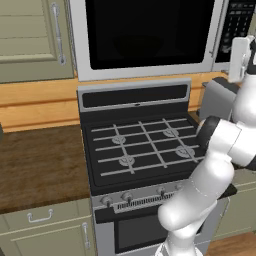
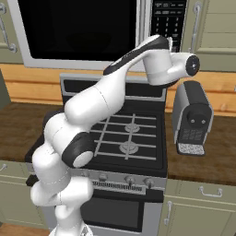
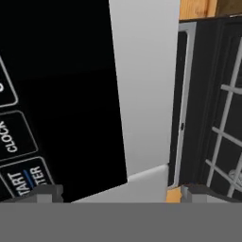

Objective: Pick the lemon from the sink and place it in the bowl. Then pick the bowl and place it in the microwave. Then close the microwave door and press the start button.

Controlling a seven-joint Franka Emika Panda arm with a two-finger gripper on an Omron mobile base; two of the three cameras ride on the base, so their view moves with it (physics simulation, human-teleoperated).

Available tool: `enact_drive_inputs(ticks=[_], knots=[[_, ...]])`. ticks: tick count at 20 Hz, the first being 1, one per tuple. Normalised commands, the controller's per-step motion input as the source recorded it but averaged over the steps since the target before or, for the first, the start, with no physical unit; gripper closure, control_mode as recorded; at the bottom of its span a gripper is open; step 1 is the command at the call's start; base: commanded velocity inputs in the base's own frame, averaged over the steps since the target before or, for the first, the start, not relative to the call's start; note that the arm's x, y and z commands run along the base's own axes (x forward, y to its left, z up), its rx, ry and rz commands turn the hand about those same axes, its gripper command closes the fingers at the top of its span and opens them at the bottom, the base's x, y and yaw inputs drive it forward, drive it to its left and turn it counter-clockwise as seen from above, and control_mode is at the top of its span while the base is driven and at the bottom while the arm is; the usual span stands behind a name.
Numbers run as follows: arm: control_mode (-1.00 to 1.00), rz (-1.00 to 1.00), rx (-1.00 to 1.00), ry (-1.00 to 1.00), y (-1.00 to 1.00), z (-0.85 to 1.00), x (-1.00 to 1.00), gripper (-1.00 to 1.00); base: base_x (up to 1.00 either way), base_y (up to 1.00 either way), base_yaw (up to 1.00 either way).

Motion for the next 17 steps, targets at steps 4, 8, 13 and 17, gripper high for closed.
enact_drive_inputs(ticks=[4,8,13,17], knots=[[-1.0,0.0,0.01,0.0,-0.04,0.01,0.37,-1.0,0.0,0.0,0.0],[-1.0,0.0,0.02,-0.01,-0.1,0.02,0.39,-1.0,0.0,0.0,0.0],[-1.0,0.0,0.02,-0.05,0.0,0.0,0.13,-1.0,0.0,0.0,0.0],[-1.0,0.01,0.0,-0.02,0.53,-0.23,-0.79,-1.0,0.0,0.0,0.0]])
